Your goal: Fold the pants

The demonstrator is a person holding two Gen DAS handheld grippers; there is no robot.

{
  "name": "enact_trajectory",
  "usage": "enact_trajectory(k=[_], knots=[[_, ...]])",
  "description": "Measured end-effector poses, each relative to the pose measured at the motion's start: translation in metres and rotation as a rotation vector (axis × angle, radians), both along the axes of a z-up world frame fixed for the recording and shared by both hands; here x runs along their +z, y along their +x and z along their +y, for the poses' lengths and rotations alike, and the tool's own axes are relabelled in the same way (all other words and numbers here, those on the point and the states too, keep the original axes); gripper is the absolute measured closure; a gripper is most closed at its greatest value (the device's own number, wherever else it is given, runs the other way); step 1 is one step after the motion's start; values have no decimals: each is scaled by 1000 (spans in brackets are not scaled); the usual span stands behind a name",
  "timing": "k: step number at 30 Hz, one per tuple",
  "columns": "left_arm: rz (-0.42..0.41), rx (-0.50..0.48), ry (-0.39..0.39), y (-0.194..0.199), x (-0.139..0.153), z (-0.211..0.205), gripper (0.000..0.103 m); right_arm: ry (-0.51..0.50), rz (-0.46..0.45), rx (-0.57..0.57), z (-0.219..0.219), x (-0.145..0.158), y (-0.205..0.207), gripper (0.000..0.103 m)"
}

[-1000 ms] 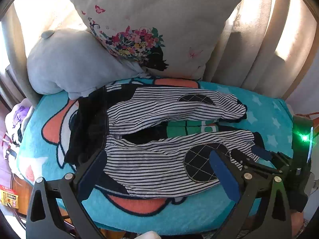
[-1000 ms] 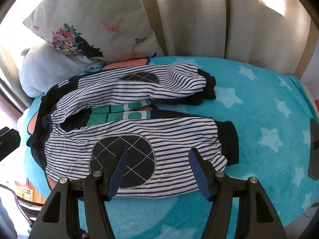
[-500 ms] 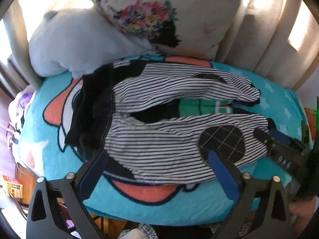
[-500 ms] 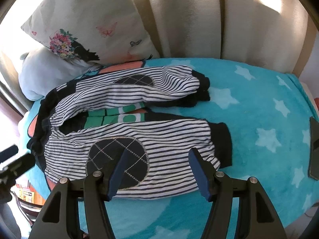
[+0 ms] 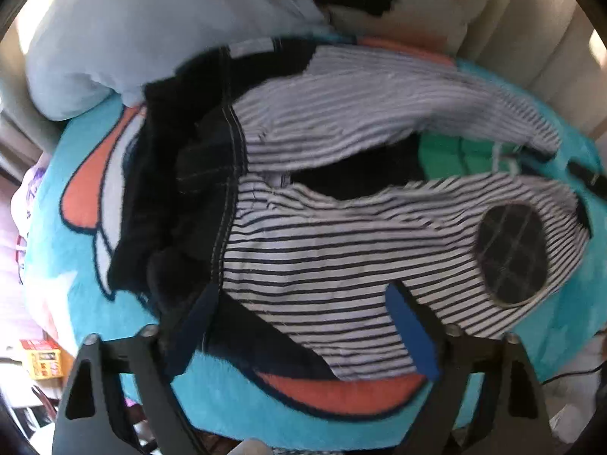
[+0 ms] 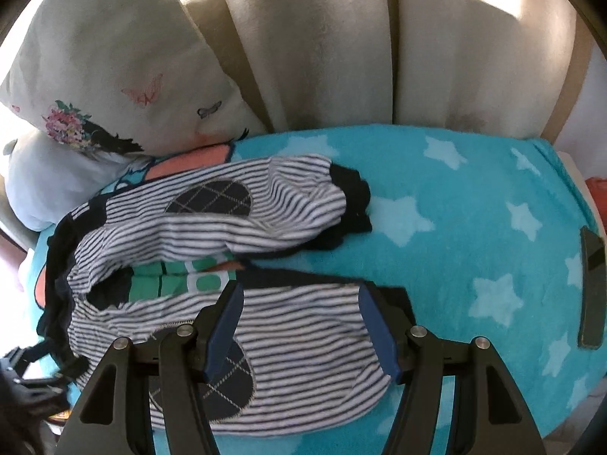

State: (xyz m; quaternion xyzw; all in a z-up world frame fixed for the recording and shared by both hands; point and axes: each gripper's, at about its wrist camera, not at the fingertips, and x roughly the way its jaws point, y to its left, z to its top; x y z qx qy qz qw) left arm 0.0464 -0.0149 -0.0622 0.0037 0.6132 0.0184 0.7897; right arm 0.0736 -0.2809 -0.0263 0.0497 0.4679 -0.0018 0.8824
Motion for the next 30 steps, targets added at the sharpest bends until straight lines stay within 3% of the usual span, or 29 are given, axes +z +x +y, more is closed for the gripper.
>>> enact_trajectory(k=[5, 9, 11, 12, 14, 17, 20, 23, 30], knots=[[24, -25, -78, 0, -10, 13, 20, -11, 0, -19, 4, 1, 14, 35], [65, -53, -151, 2, -13, 20, 10, 17, -21, -67, 0, 3, 24, 35], [84, -68, -162, 4, -11, 21, 10, 21, -24, -74, -2, 5, 29, 35], [85, -59, -187, 4, -6, 25, 14, 19, -24, -68, -1, 6, 33, 35], [74, -56, -255, 6, 10, 34, 32, 17, -17, -42, -1, 11, 44, 35], [-1, -66, -322, 15, 41, 53, 35, 3, -19, 27, 2, 23, 61, 34], [-82, -94, -258, 45, 59, 69, 35, -40, 0, 155, 14, 32, 85, 30], [-133, -132, -206, 88, 60, 81, 35, -164, 1, 314, 38, 27, 112, 29], [-82, -258, -208, 164, 24, 87, 35, -180, 143, 461, 64, -18, 167, 29]])
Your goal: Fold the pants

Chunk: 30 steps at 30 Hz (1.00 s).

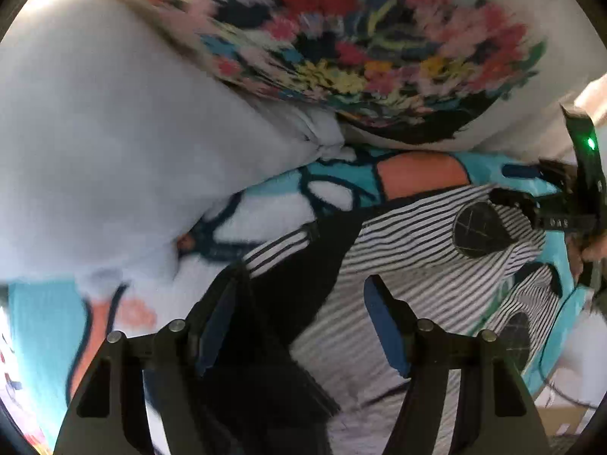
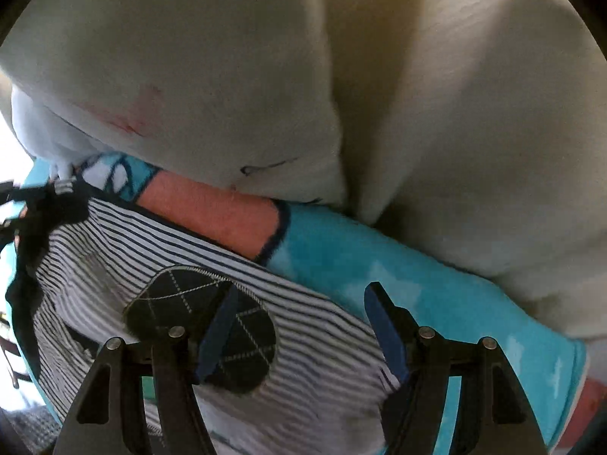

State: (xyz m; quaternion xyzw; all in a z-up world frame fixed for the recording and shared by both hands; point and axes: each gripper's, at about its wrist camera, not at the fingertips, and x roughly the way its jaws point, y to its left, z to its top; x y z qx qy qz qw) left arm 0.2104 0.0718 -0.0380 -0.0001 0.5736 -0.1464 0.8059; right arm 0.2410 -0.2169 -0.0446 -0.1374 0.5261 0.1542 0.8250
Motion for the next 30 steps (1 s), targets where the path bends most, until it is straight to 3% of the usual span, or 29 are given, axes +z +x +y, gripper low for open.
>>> enact_trajectory(k=[6, 14, 15, 17, 18, 20, 24, 30], knots=[[41, -129, 47, 28, -26, -7, 35, -5, 81, 50, 9, -26, 24, 27], [37, -199, 90, 47, -29, -11, 26, 42, 113, 80, 4, -25, 21, 29], [34, -208, 110, 46, -29, -12, 30, 40, 115, 86, 4, -25, 18, 38], [28, -237, 100, 41, -22, -18, 64, 43, 119, 86, 5, -23, 15, 72], [36, -241, 91, 40, -19, -19, 100, 73, 142, 75, 3, -21, 15, 93], [18, -229, 112, 36, -8, -19, 98, 102, 155, 50, 1, -16, 14, 93], [-29, -164, 90, 22, 19, -8, 98, 139, 96, 20, -6, 6, -2, 93], [-123, -105, 35, -42, 76, 6, 98, 192, -3, 21, -13, 52, -54, 93]])
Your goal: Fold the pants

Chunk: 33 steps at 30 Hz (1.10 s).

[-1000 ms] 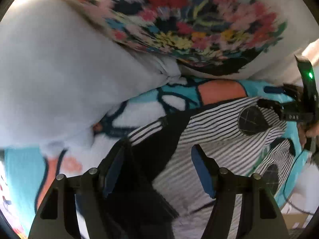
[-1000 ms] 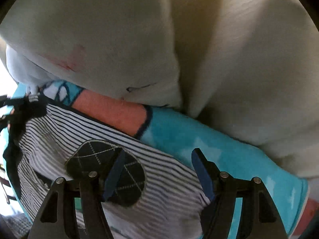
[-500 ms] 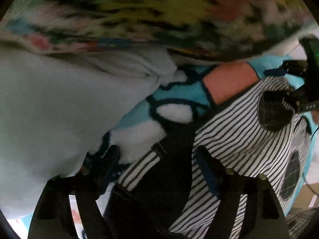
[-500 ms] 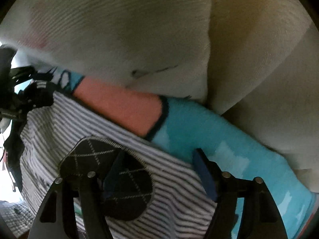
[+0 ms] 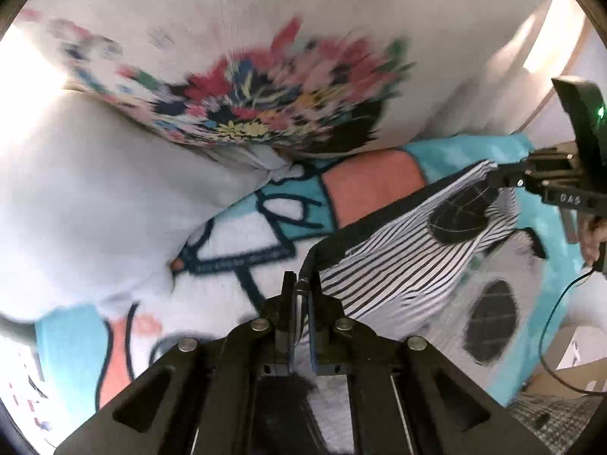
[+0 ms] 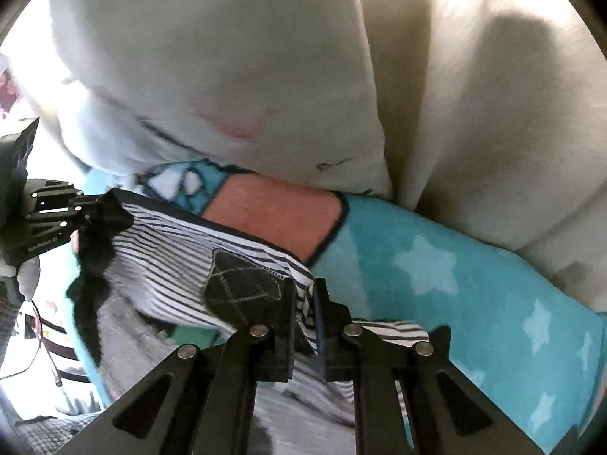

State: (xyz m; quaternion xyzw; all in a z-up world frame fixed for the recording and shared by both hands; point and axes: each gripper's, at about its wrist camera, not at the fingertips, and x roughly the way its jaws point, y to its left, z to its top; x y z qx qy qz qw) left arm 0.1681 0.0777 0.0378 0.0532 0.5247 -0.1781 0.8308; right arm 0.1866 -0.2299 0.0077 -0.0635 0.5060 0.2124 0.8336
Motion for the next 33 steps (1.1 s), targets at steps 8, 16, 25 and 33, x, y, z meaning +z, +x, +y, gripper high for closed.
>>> enact_trajectory(k=[8, 16, 25, 33], knots=[[-2, 94, -83, -109, 5, -30, 98, 41, -30, 55, 16, -3, -102, 93], [162, 261, -119, -190, -61, -24, 96, 101, 127, 32, 7, -71, -178, 85], [140, 409, -171, -209, -46, 11, 87, 244, 75, -196, -78, -44, -205, 42], [46, 406, -208, -179, -11, -8, 68, 253, -5, -301, -106, -31, -177, 42]])
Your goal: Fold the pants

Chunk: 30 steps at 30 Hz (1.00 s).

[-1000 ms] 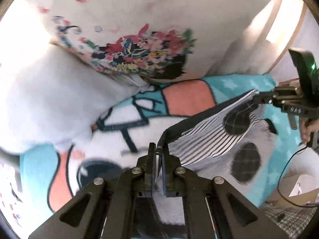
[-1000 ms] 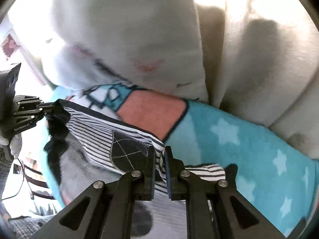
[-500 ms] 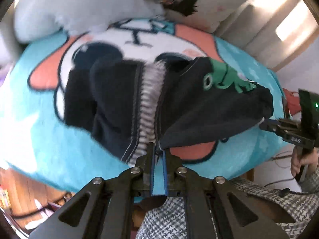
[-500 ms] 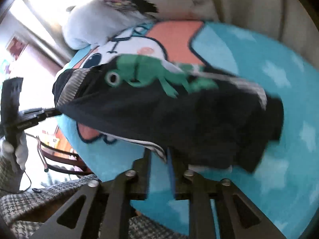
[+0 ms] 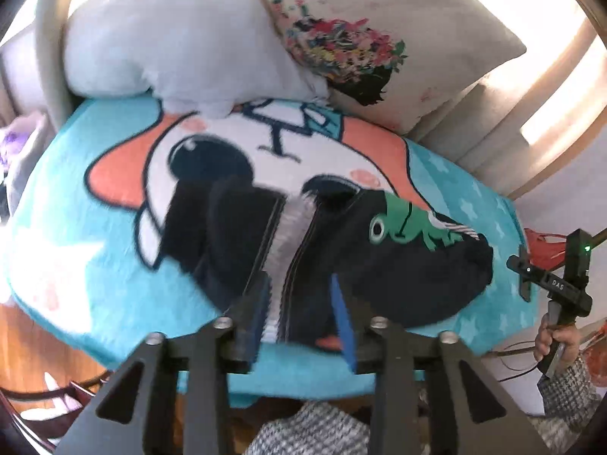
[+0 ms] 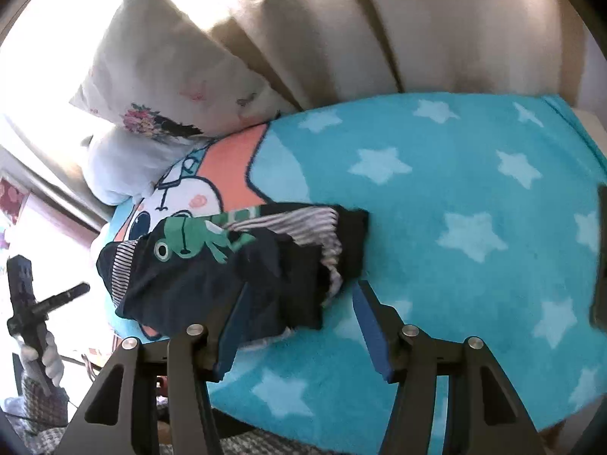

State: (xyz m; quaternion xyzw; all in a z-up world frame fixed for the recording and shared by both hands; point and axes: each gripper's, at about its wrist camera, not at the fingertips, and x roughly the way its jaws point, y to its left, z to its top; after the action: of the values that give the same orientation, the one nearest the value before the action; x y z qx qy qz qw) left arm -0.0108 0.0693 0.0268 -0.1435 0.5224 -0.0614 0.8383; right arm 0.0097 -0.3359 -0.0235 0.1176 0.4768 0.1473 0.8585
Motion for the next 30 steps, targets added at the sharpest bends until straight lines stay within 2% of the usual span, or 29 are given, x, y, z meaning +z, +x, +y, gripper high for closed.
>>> enact_trajectory(k=[4, 6, 7, 9, 10, 13, 17, 20, 23, 25, 27, 28, 30], knots=[[-1, -16, 24, 30, -15, -14, 68, -117, -26, 64, 32, -11, 24, 42], [22, 6, 73, 41, -28, -14, 68, -203, -3, 96, 47, -24, 36, 42], [30, 15, 104, 44, -34, -13, 68, -225, 15, 113, 52, -31, 39, 51], [29, 16, 132, 45, -37, -12, 68, -209, 71, 173, 62, -38, 44, 80], [27, 14, 143, 45, -38, -12, 68, -215, 78, 189, 66, -36, 43, 83], [26, 14, 163, 48, -41, -9, 68, -253, 41, 202, 73, -17, 42, 85], [25, 35, 142, 55, -44, -4, 68, -294, -34, 124, 63, 11, 53, 85], [34, 35, 145, 59, -53, -5, 68, -311, -23, 77, 52, 7, 61, 85], [68, 29, 173, 61, -72, -9, 68, -315, 45, 30, 36, -16, 69, 71], [77, 30, 168, 61, -78, -9, 68, -226, 67, -41, 15, -20, 67, 47], [67, 33, 161, 60, -74, -9, 68, -118, 45, -116, -7, -15, 59, 31], [63, 39, 145, 60, -71, -8, 68, -64, 33, -144, -17, -13, 53, 27], [44, 63, 109, 58, -61, -3, 68, 18, 48, -170, -28, -17, 50, 25]])
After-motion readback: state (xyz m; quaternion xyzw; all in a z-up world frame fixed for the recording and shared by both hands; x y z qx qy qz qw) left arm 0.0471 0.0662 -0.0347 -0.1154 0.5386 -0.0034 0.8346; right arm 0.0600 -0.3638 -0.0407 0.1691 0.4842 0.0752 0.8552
